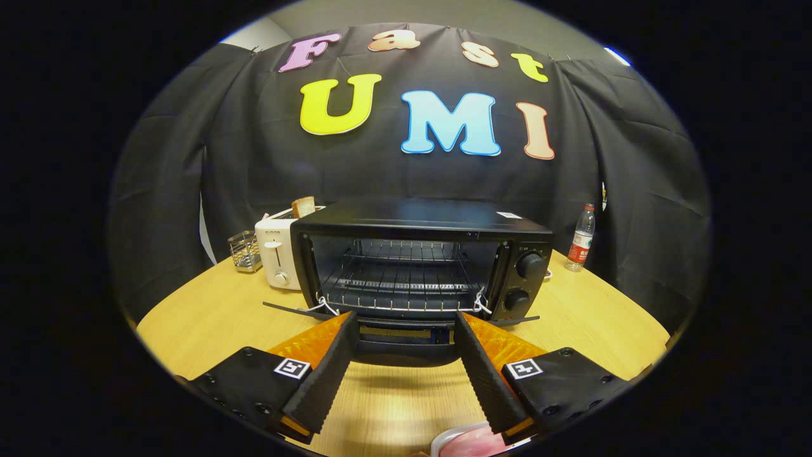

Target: Open the toaster oven, put the food inside, and close the toaster oven door.

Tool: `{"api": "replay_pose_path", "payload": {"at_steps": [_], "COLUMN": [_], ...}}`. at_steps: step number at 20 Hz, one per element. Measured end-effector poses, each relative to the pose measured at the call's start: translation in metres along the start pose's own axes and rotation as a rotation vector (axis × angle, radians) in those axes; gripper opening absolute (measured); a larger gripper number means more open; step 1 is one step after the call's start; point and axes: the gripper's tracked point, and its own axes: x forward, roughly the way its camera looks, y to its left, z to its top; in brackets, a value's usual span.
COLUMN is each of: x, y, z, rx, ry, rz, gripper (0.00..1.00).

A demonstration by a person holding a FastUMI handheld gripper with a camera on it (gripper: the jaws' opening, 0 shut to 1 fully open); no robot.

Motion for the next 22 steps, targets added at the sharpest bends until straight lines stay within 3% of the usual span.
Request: {"api": "replay_pose_path", "payload": {"at_steps": [12, 18, 22], "x": [-0.019, -0.064, -0.096], "y": [0.004, 0.000, -0.029], "z": [-0.069, -0.057, -0.037], "rx": [-0.022, 0.043, 0.056], "ry": [0.207, 0.242, 0.231], "rz": [0.036, 0.139, 0.186], "gripper": [0.97, 0.96, 0.96]}}
